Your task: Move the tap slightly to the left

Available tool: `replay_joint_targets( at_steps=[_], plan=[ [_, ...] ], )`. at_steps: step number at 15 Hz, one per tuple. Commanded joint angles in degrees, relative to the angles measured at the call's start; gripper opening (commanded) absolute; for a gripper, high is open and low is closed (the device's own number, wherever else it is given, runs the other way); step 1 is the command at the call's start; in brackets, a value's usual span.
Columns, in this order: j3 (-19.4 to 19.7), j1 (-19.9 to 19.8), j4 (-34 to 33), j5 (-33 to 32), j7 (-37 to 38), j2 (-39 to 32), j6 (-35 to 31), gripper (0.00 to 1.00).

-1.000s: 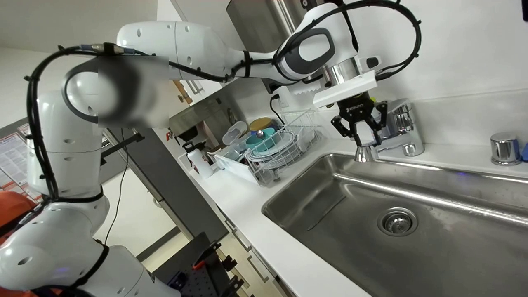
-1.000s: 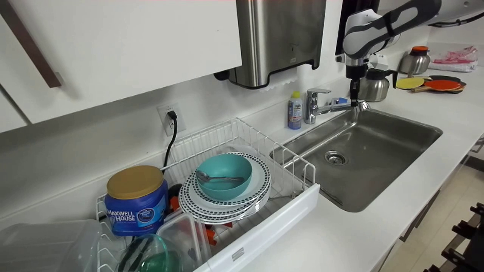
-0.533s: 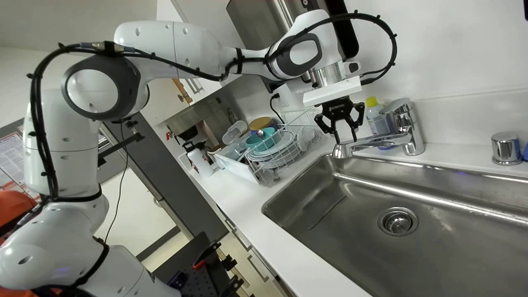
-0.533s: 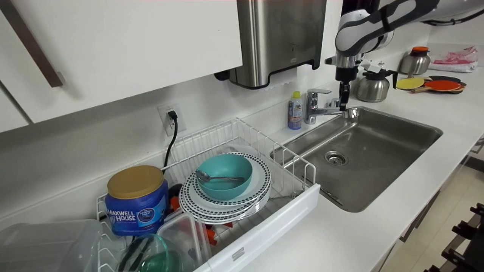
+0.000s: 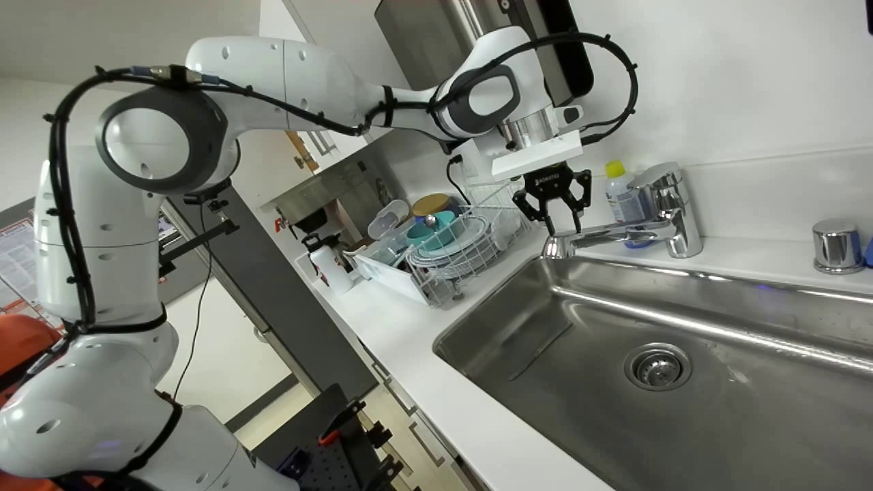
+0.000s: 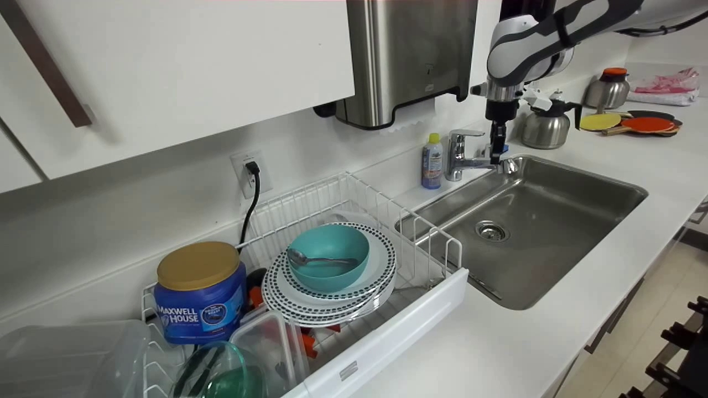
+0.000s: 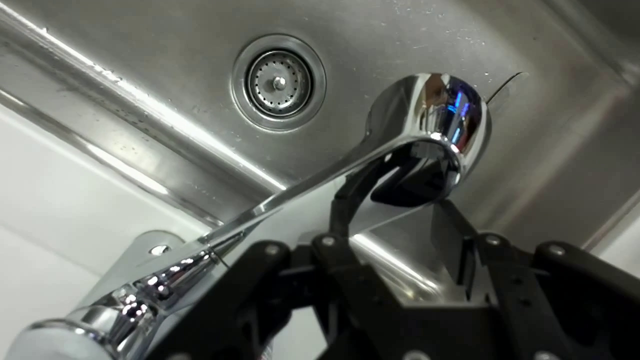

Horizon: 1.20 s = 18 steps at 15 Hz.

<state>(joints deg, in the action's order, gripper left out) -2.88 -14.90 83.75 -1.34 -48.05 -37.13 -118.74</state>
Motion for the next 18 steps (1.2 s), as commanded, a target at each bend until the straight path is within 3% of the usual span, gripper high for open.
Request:
replay_joint_targets(
  at_steps=[1, 5, 12, 18],
  plan=[
    [0.23, -0.69, 6.99, 1.58, -2.15, 4.85, -2.94, 0.74],
    [0.66, -2.04, 14.04, 2.40, -4.00, 11.15, -5.14, 0.99],
    [3.29, -2.38, 27.17, 3.10, -11.76, 25.40, -6.04, 1.00],
    [6.14, -0.89, 33.90, 4.75, -16.33, 32.52, -6.78, 1.00]
  ],
)
